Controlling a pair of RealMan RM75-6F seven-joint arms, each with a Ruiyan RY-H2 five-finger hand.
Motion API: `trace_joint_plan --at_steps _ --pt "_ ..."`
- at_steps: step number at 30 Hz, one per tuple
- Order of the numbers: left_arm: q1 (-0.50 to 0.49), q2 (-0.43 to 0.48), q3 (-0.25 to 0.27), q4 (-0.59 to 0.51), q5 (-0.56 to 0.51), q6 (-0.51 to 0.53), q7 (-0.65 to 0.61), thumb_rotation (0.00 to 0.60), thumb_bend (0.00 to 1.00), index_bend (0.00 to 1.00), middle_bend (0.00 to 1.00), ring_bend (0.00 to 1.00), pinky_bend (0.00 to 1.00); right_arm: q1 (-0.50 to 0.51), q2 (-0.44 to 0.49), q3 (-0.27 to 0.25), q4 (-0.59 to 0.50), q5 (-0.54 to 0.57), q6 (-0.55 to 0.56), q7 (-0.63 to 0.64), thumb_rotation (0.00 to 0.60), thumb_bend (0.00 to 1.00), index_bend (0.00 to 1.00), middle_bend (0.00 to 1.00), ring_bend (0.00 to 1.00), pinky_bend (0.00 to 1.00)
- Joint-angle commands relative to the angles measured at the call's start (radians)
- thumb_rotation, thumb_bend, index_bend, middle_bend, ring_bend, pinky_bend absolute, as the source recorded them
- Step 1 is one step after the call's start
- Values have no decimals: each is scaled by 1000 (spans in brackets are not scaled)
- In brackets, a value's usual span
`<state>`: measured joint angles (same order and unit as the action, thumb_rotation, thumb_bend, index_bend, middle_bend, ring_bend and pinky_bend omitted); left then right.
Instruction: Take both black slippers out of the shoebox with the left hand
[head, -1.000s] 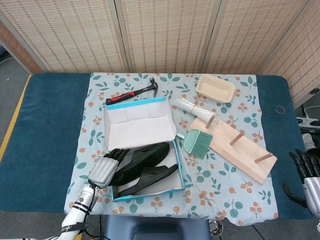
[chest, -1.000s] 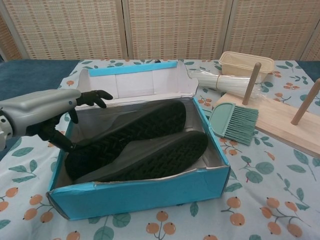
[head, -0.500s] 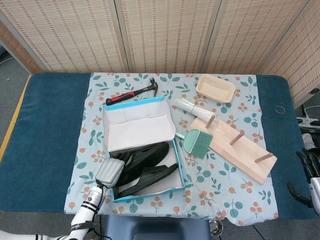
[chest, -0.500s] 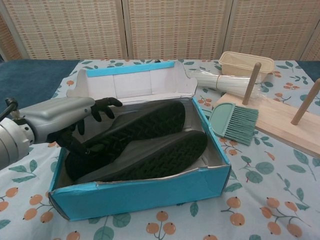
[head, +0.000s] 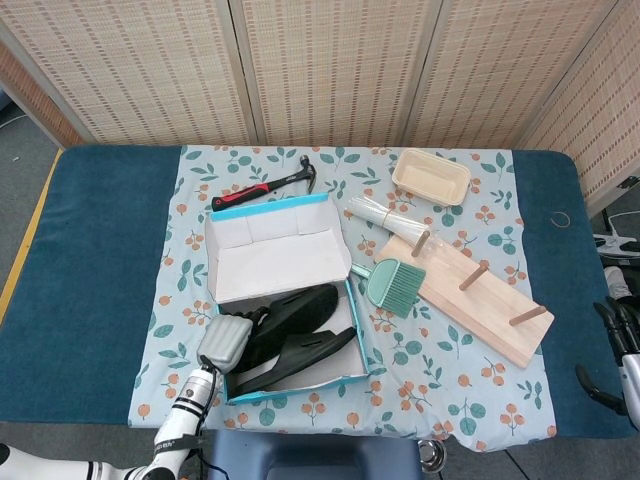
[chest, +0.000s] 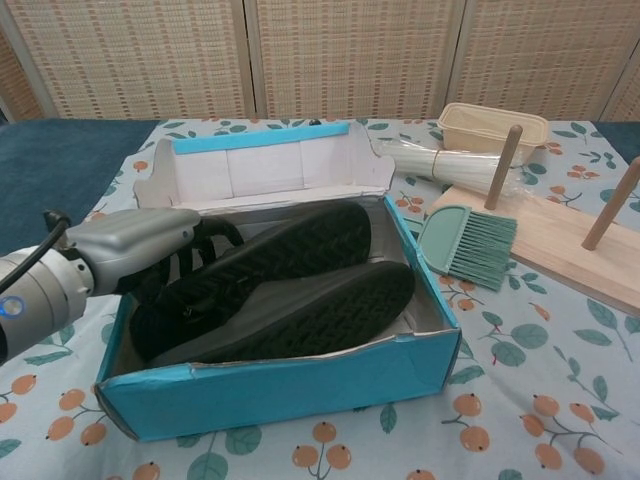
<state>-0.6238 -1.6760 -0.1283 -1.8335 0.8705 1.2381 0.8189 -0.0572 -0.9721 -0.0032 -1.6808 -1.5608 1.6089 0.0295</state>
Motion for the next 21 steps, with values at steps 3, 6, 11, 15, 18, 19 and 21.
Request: trace_joint_plan --at_steps 3,6,11,15,18,19,21 --pt "15 -54 -3 47 51 77 -24 600 595 664 706 573 529 2 0 0 -2 -2 -9 -4 549 250 0 0 0 0" --pt "24 -73 0 64 87 110 -35 600 681 744 799 626 561 1 0 1 -3 -2 -10 -5 549 250 0 0 0 0" --pt "39 -75 14 59 173 157 -55 600 739 791 879 670 563 1 2 1 -4 -3 -15 -4 550 250 0 0 0 0" --pt "48 -46 11 24 224 172 -77 600 754 796 892 681 562 1 3 0 -6 -4 -20 -4 549 250 0 0 0 0" --pt "56 -19 6 1 265 189 -89 600 753 798 896 684 561 1 3 -3 -8 -9 -22 -5 549 250 0 0 0 0" --pt "57 -9 5 -5 277 192 -90 600 752 798 897 684 561 1 4 -3 -8 -11 -22 -5 549 250 0 0 0 0" --pt "61 18 -1 -25 296 199 -95 600 752 798 897 684 561 1 5 -4 -8 -14 -23 -4 549 250 0 0 0 0"
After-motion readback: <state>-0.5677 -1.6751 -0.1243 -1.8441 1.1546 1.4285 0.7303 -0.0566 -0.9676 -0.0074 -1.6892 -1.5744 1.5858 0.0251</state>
